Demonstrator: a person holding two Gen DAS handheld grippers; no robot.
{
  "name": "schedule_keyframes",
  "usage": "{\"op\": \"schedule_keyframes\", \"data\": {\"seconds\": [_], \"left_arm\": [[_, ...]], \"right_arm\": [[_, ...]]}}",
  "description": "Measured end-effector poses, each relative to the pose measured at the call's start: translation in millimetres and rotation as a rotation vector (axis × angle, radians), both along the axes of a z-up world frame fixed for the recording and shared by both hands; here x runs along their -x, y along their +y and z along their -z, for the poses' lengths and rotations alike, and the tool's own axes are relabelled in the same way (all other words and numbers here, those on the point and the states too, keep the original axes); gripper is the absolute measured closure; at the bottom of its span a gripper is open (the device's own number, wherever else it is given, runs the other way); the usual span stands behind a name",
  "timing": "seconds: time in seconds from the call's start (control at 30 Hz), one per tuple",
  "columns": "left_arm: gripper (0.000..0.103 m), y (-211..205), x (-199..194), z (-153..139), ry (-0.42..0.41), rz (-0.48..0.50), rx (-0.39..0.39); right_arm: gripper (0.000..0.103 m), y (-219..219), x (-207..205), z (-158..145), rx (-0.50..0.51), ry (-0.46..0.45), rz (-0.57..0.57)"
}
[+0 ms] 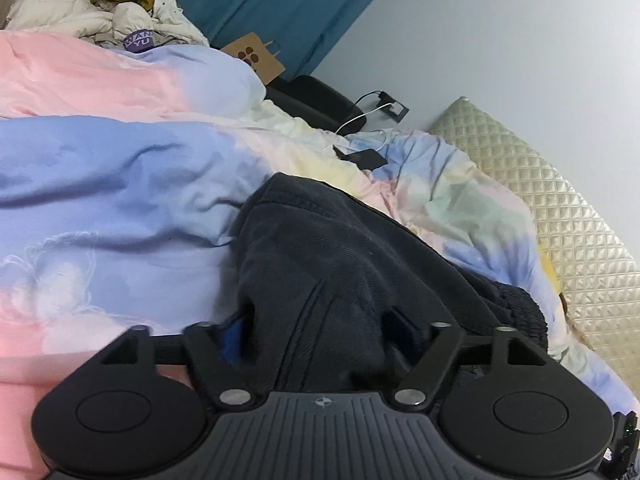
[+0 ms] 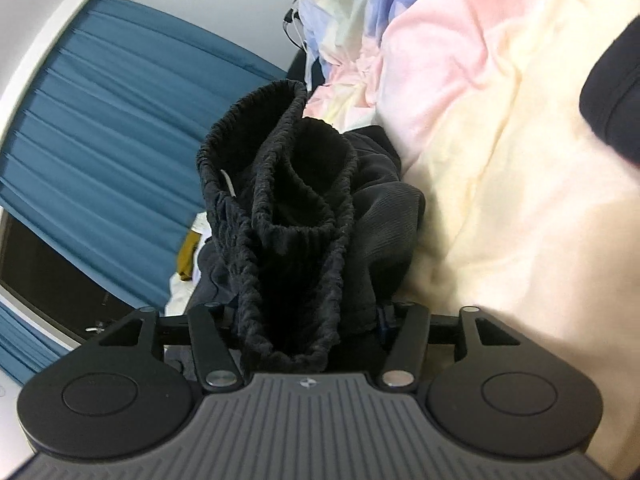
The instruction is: Fold clothes
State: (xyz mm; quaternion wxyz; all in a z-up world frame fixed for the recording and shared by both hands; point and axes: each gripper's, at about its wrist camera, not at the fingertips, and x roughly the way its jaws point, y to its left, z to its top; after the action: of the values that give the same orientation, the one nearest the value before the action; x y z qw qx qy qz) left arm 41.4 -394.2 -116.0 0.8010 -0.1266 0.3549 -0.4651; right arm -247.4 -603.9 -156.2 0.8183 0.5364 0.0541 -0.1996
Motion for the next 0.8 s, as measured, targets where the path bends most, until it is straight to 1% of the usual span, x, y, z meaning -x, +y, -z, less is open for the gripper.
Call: {"op": "schedule_keyframes", "data": {"seconds": [0.07,0.13,0.17,0.23,0.3,0.33,0.37,0.43,0.47,0.53,0.63,0.7,0.8], "left_arm": [[0.014,4.8,-0.8,-5.7,0.004,-0.006,-0.008],[0.002,12.1,0.5,-13.3,-0.004,-0.019,-0.011],[0.0,16.2,1.7,-17.8,-0.012,-0.029,-0.013],[0.0,25.1,4.1,-28.1,-0.02,-0.037,-0.015],[0.0,33.3,7.7,-40.5,-0.033,-0.038,-0.032],[0.0,37.8,10.3,-48.0,-0.044,-0.032,-0.037],[0.0,42.6,13.8,-56.7,-0.063,-0.03,-0.04],[0.0,52.2,20.8,-74.2,-0.101,-0.028,-0.047],[0.0,56.9,25.0,-83.4,-0.121,-0.026,-0.052],[0.0,65.8,35.3,-103.3,-0.163,-0.017,-0.066],[0.0,78.9,52.3,-130.8,-0.215,0.001,-0.087],[0.0,87.8,64.1,-148.1,-0.251,0.016,-0.098],[0.0,102.5,84.3,-171.9,-0.308,0.008,-0.108]], "right_arm": [[0.035,2.4,-0.1,-5.9,0.0,0.035,0.005],[0.031,6.4,-0.5,-13.5,0.012,0.076,0.01],[0.024,9.3,-0.7,-18.5,0.025,0.1,0.012],[0.016,16.6,1.5,-29.5,0.057,0.144,0.034],[0.009,24.6,8.0,-41.4,0.097,0.158,0.065],[0.004,28.7,11.3,-47.4,0.117,0.165,0.081],[0.002,32.7,14.7,-53.4,0.137,0.171,0.097],[0.001,41.6,21.1,-68.3,0.181,0.202,0.121],[0.001,46.7,22.3,-76.4,0.204,0.238,0.126],[0.001,58.6,24.7,-95.3,0.273,0.297,0.125],[0.001,79.4,24.9,-123.3,0.361,0.343,0.109],[0.001,93.8,26.6,-140.5,0.396,0.346,0.095],[0.001,111.0,26.6,-169.0,0.451,0.344,0.082]]}}
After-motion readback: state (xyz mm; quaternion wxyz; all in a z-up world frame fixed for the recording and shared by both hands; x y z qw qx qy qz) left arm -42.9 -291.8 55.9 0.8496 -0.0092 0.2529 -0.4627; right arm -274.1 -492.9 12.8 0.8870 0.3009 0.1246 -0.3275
